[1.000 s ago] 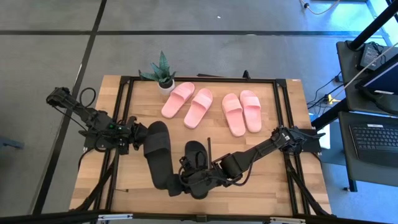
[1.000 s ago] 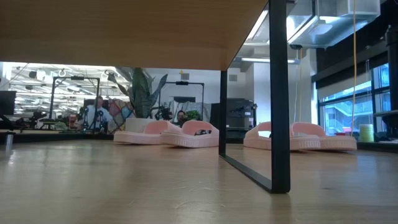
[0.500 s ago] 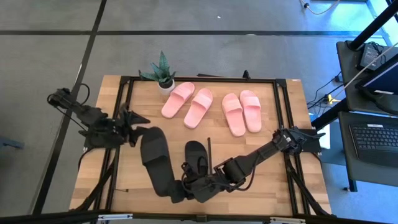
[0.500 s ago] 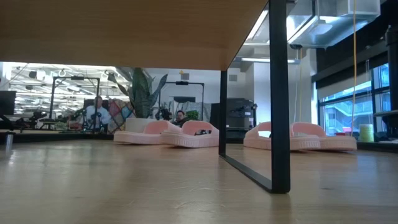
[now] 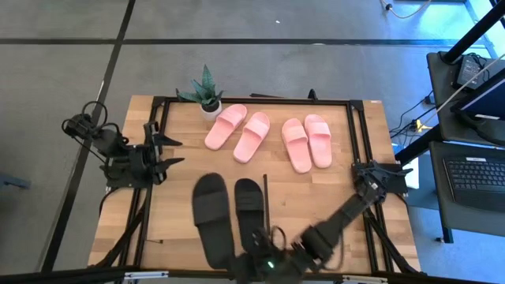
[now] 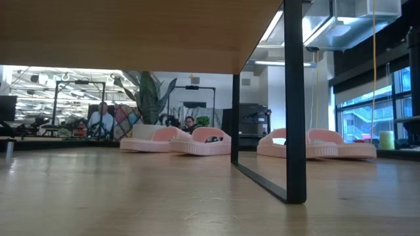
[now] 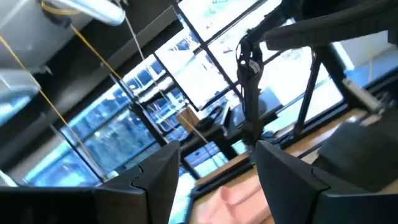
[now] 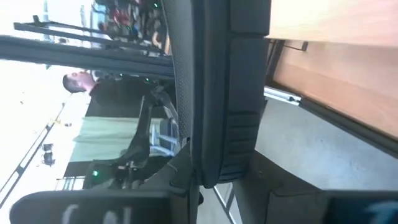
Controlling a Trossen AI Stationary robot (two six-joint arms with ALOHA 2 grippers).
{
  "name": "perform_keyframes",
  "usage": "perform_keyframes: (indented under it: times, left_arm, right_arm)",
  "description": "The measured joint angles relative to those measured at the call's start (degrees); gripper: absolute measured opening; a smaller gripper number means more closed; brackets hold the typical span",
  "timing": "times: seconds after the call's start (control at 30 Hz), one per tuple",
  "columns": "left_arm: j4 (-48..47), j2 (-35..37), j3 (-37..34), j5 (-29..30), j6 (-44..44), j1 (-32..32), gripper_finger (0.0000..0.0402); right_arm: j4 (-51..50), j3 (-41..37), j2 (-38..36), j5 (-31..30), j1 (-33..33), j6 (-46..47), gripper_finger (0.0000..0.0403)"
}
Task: Pick and place slides into the shelf
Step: Put the black slide on the shelf
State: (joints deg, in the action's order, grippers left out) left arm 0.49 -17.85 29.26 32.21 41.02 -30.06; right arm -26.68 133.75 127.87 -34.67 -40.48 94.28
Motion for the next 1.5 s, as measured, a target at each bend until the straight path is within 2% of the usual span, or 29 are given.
perform_keyframes:
  times: [0.13, 0.3, 0.43, 0.77, 0.9, 1.17, 1.3, 1.43, 1.5]
  left_arm:
    - [-0.03, -0.13, 0.00, -0.07, -4.42, 0.00, 0.0200]
    - [-0.02, -0.12, 0.00, -0.16, -10.94, 0.00, 0.0200]
    - [-0.10, -0.12, 0.00, -0.17, -13.69, 0.00, 0.0200]
    - [-1.57, -0.14, 0.00, -0.15, -15.22, 0.00, 0.0200]
    - [-1.56, -0.13, 0.00, -0.15, -15.22, 0.00, 0.0200]
    - [-1.60, -0.12, 0.00, -0.15, -15.15, 0.00, 0.0200]
    - [-1.64, -0.12, 0.00, -0.15, -15.11, 0.00, 0.0200]
    - [-1.66, -0.12, 0.00, -0.43, -15.04, 0.00, 0.0200]
    - [-1.48, -0.12, 0.00, -4.06, -15.06, 0.00, 0.0200]
  right_arm:
    - [-0.37, 0.02, 0.23, -7.89, -4.02, 1.50, 0.0076]
    - [1.15, 0.07, 2.80, -9.80, -5.93, 3.03, 0.0076]
    - [7.84, 0.07, 6.29, -10.49, -6.52, 2.90, 0.0076]
    - [32.95, 0.02, 16.85, -15.96, -7.74, -4.71, 0.0076]
    - [34.79, 0.02, 19.36, -16.89, -7.48, -4.45, 0.0076]
    - [36.17, 0.00, 21.67, -22.70, -7.18, -3.10, 0.0076]
    - [36.26, 0.00, 21.66, -21.99, -6.76, -1.15, 0.0076]
    - [36.05, 0.00, 21.66, -18.46, -5.72, 1.94, 0.0076]
    - [35.82, 0.00, 21.66, -17.69, -5.22, 3.11, 0.0076]
